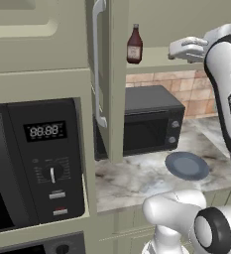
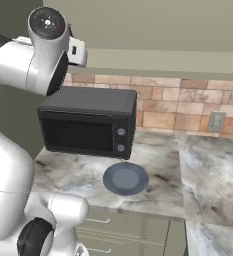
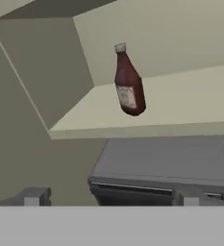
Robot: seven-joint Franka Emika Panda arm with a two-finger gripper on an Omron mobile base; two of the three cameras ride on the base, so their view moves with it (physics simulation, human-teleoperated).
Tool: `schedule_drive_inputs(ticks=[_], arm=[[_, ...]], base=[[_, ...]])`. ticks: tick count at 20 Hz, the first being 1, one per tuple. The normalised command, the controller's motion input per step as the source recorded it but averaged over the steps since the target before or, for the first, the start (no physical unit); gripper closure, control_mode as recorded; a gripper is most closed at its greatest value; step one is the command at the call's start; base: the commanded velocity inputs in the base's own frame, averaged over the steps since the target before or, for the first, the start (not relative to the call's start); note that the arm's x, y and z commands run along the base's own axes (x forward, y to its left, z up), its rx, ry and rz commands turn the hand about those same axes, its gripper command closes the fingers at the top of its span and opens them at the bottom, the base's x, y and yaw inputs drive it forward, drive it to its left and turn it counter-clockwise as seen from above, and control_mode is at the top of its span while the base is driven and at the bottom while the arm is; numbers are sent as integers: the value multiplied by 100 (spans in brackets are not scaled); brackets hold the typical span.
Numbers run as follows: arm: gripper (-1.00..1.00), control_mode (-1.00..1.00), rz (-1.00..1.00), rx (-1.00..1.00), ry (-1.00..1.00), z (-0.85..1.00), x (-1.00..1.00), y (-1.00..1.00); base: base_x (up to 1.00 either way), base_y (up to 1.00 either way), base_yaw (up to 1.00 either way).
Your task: Move the hot dog bun to the plate on the dining table and place the condiment next to that plate. Then navigate to the fridge and take the sausage and place it on the plate as well.
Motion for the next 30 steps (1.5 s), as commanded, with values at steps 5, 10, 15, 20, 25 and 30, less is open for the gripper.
schedule_drive_inputs(ticks=[5, 10, 15, 20, 25, 30], arm=[[-100, -100, 20, 0, 0, 6, 84, 10], [-100, -100, 21, 0, 0, -3, 80, 28], [-100, -100, 15, 0, 0, 2, 93, 6], [-100, -100, 12, 0, -3, 15, 68, 2], [-100, -100, 11, 0, -5, 13, 58, 13], [-100, -100, 9, 0, -6, 4, 47, 13]], base=[[0, 0, 0], [0, 0, 0], [0, 0, 0], [0, 0, 0], [0, 0, 0], [0, 0, 0]])
